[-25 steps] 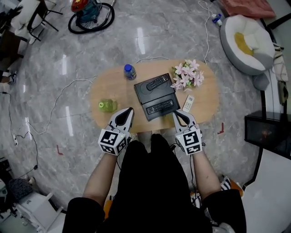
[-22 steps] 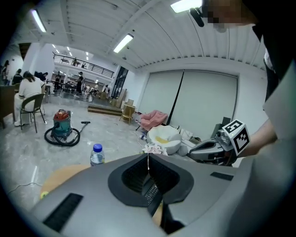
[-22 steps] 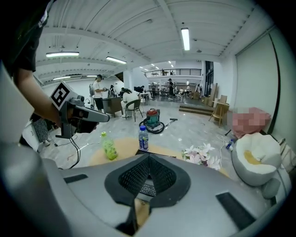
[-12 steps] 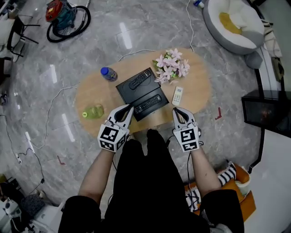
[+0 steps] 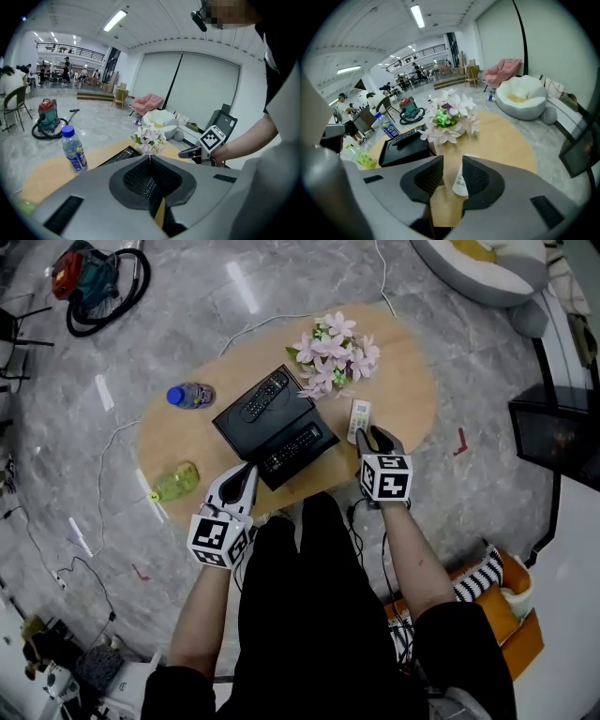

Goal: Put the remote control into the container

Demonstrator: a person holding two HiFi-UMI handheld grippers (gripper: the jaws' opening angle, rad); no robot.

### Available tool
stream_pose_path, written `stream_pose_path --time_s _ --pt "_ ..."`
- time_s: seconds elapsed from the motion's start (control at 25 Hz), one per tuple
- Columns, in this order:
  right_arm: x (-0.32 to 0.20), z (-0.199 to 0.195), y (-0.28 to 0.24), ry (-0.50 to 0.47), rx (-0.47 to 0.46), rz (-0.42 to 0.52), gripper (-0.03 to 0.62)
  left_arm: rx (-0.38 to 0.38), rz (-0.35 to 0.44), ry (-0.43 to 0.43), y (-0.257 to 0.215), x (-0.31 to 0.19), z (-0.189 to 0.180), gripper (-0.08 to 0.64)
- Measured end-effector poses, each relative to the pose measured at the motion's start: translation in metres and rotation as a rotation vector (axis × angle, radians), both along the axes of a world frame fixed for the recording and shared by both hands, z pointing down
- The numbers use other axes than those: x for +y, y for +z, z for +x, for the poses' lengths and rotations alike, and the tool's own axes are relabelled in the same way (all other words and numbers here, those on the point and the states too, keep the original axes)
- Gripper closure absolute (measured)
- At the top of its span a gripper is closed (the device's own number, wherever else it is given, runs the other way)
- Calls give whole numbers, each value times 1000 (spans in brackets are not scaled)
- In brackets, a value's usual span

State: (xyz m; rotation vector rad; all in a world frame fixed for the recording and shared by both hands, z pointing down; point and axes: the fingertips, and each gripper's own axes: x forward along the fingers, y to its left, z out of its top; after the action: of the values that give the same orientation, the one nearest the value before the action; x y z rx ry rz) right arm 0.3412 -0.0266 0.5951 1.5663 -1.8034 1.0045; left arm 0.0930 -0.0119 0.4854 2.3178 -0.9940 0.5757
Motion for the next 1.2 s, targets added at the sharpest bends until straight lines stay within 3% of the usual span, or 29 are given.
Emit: stream_pose_path --time_s 0.2,0.32,0.6,0.76,1.2 --pt "-14 13 59 17 36 -137 376 -32 -34 -30 14 3 -4 552" --pt "-17 18 89 63 -7 -227 336 -50 -56 -32 24 3 -2 552" --pt "-28 22 134 122 15 -343 319 -58 -117 -99 45 3 -12 552" --pt "-29 24 148 142 17 -378 299 -60 -141 -95 52 3 -11 552" --pt "-31 27 155 103 104 -419 321 -19 -164 -146 60 7 -14 552"
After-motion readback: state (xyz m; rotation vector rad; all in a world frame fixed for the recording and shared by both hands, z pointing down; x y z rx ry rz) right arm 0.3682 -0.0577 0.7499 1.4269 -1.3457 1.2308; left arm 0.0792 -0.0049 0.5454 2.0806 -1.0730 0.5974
